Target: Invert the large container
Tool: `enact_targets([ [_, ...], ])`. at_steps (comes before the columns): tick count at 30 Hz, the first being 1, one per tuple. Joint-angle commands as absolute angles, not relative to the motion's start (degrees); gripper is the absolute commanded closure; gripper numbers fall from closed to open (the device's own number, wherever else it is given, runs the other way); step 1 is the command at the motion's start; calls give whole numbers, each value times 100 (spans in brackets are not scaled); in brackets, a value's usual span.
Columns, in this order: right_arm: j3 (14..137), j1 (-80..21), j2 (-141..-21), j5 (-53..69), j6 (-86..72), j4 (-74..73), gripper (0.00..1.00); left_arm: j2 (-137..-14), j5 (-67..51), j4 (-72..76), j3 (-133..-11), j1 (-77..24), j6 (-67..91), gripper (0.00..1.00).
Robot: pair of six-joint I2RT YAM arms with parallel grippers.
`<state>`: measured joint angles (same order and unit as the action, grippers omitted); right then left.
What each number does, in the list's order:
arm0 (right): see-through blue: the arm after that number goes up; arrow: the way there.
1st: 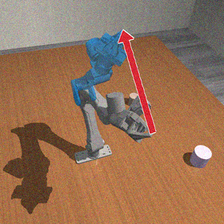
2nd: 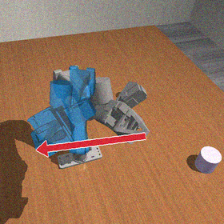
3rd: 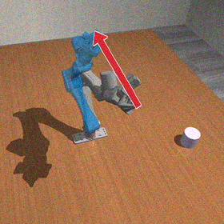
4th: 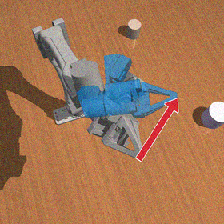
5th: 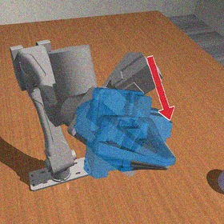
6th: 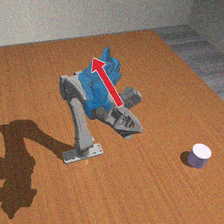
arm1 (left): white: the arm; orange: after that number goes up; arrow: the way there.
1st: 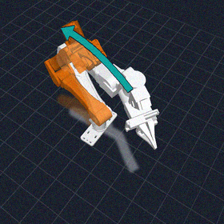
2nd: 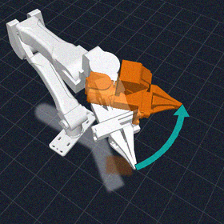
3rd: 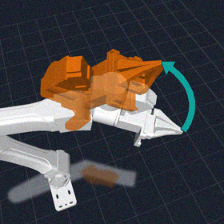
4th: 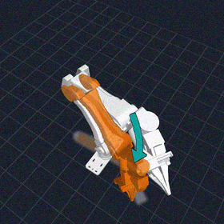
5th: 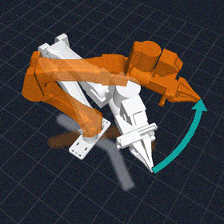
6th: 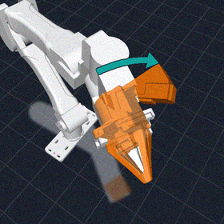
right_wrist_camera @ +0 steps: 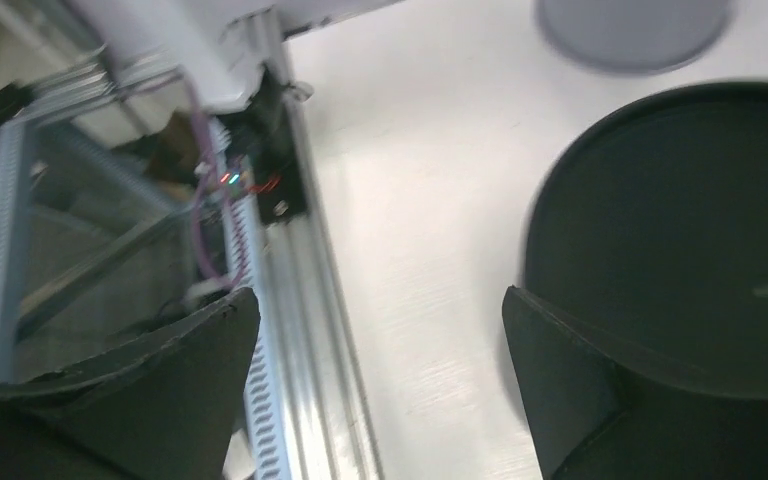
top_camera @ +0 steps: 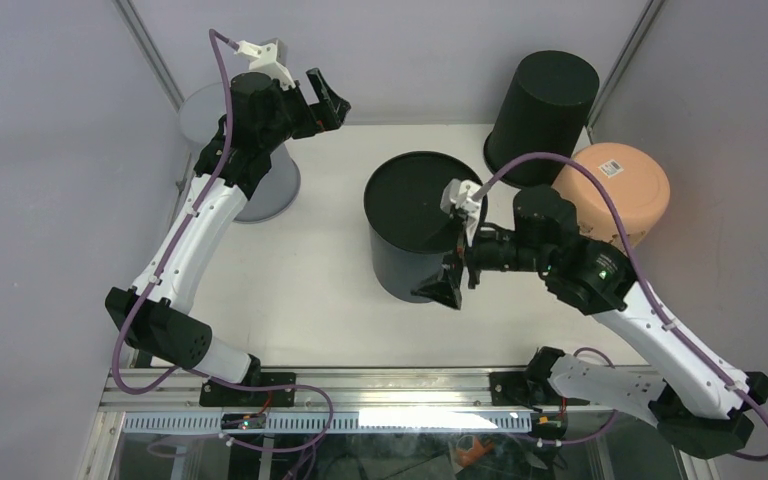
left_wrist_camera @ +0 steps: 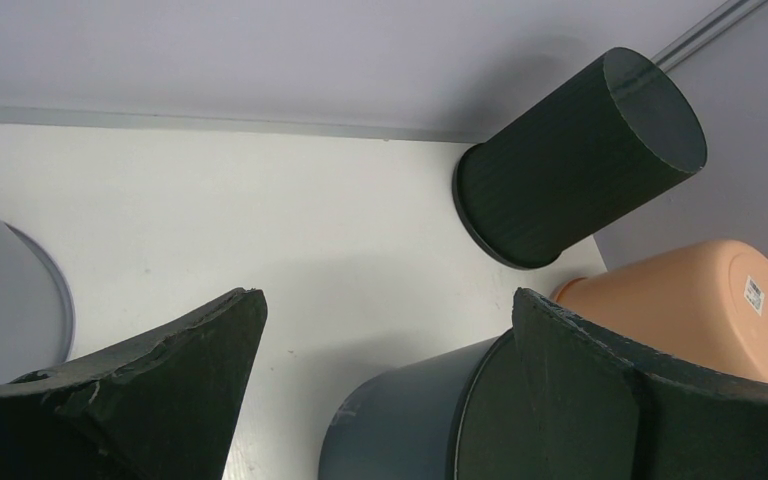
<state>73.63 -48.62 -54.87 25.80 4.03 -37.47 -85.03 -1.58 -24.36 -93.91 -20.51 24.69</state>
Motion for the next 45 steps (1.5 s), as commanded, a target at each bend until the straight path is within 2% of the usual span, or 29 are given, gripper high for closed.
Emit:
enact_targets([
  [1, 6857, -4878, -5528, 3812, 550, -4215, 5, -8239, -266, -2181, -9333, -2017, 2495, 1],
  [6, 6605, -4885, -6055, 3344, 722, -4542, 5, -8242, -322, -2180, -9281, -2017, 2522, 1],
  [11, 6527, -4722, -6734, 1722, 672, -4048, 4, -8078, -295, -2177, -9183, -2015, 2542, 1],
  [17, 7019, -3266, -7928, 1825, -687, -2502, 3, -7938, -211, -2186, -9064, -2013, 2609, 1],
  [24, 8339, -2981, -8980, 1078, -1453, -3485, 1, -7824, -187, -2293, -9020, -2015, 2562, 1],
  [27, 8312, -2983, -8792, 762, -1559, -3552, 1, -7779, -330, -2312, -8921, -2013, 2587, 1],
  [35, 7329, -2973, -7346, -674, -1651, -3278, 1, -7382, -507, -2422, -7857, -2041, 2597, 1],
  [41, 7276, -2972, -7140, -2633, -2065, -3779, 1, -7176, -526, -2944, -6715, -2334, 2414, 1],
  [45, 7200, -2977, -7117, -2802, -2072, -3824, 1, -7184, -537, -3395, -6351, -2414, 2404, 1],
])
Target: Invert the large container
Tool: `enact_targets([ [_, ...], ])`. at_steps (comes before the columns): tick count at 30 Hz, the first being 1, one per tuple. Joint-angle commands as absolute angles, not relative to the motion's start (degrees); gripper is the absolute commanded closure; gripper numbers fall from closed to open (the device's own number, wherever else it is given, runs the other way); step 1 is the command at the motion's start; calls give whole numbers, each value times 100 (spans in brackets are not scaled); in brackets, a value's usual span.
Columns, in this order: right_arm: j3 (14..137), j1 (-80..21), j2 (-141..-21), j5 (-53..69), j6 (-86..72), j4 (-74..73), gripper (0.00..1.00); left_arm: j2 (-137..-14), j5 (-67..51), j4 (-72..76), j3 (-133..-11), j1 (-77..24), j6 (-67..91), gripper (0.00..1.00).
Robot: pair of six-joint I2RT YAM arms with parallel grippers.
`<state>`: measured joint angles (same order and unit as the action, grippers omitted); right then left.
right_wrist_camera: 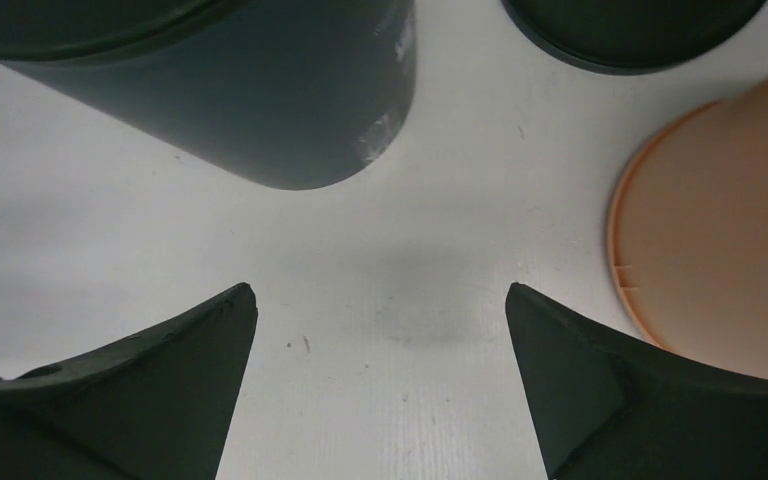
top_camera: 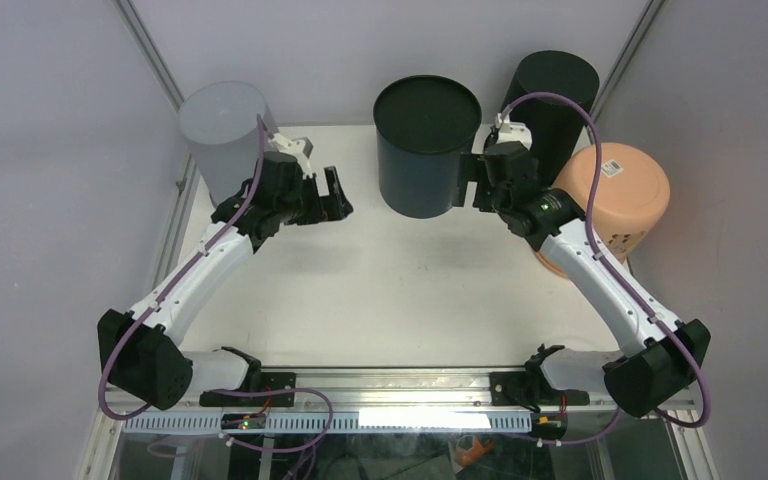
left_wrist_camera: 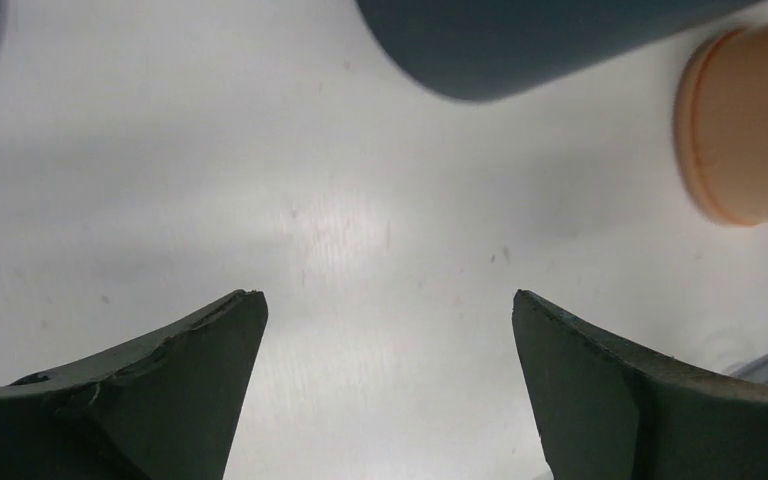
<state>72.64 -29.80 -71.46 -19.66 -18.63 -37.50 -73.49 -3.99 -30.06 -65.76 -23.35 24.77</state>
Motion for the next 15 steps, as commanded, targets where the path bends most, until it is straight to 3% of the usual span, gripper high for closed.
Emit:
enact_targets([
  [1, 7165, -2971, -7102, -2777, -2081, -3788, 1, -7146, -494, -3435, -6263, -2417, 2455, 1],
  [15, 7075, -2976, -7010, -3030, -2183, -3431, 1, -6628, 1180, -3712, -6180, -2417, 2882, 1],
])
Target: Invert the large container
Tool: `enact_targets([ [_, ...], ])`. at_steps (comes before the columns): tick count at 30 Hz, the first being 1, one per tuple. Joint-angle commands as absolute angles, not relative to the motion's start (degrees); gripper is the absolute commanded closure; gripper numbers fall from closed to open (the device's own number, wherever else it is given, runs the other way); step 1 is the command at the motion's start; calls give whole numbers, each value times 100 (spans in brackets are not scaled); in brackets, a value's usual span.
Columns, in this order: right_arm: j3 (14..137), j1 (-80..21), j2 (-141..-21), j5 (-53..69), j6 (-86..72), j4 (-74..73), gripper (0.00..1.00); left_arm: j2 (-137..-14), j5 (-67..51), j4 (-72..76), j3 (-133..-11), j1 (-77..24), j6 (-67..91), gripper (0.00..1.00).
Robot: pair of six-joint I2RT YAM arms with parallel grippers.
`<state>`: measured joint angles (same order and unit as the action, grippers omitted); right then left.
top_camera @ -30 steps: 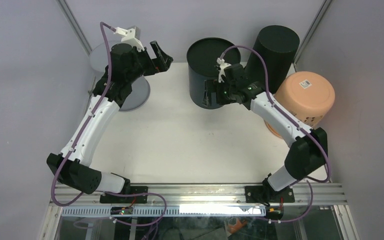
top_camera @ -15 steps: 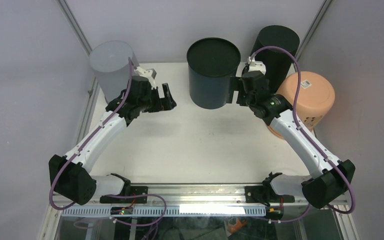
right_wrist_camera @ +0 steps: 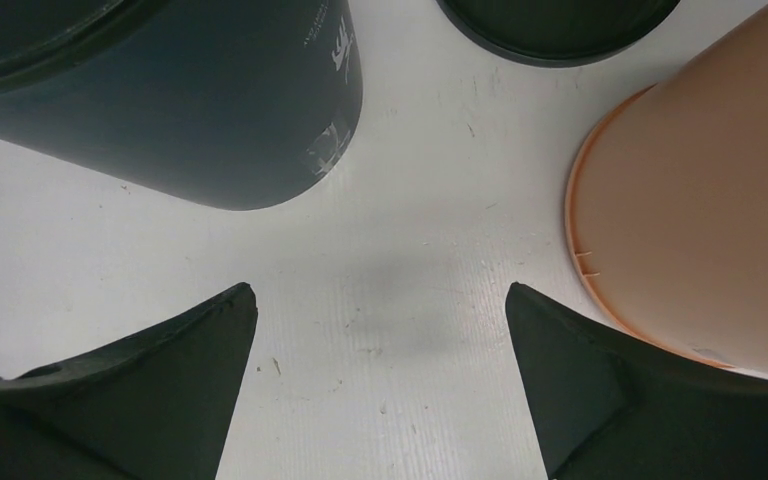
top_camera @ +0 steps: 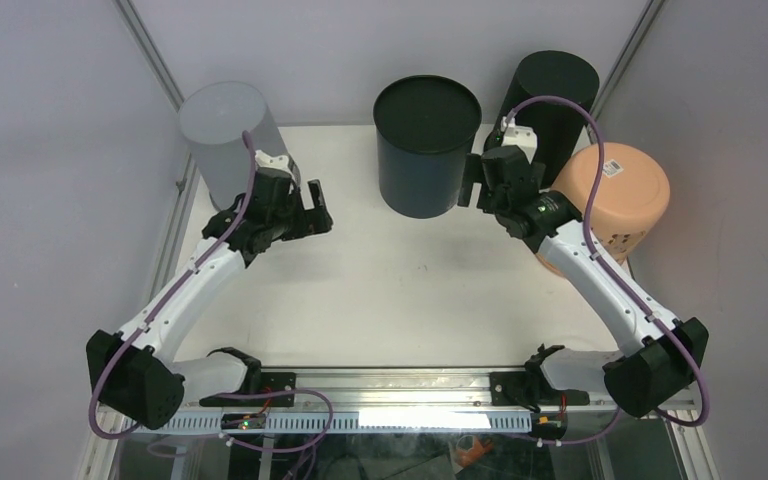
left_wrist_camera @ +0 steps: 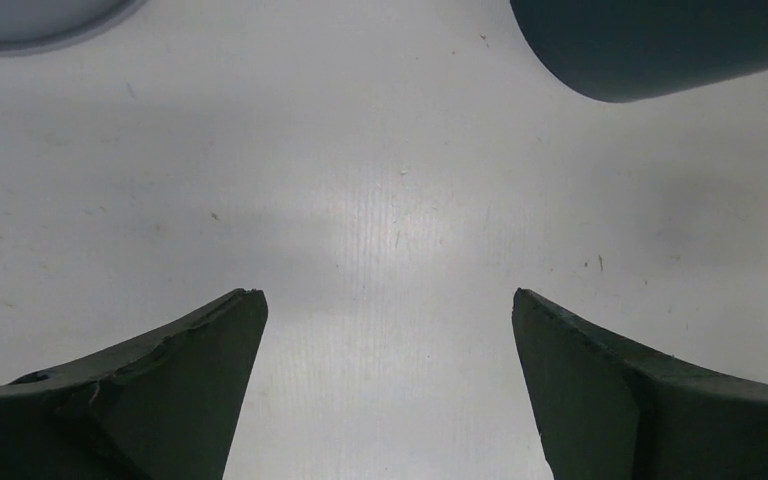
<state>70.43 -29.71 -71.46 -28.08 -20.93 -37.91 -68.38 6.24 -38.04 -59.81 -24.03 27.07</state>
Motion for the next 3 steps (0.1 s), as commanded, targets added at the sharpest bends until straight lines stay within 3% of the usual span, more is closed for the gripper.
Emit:
enact_targets([
  [1, 7064, -2971, -7002, -3012, -2180, -3417, 1, -6639, 1329, -3764, -6239, -2415, 2997, 1],
  [3, 7009, -2973, -6972, -2940, -2180, -3330, 1, -6674, 1504, -3853, -6343, -2418, 3050, 1],
])
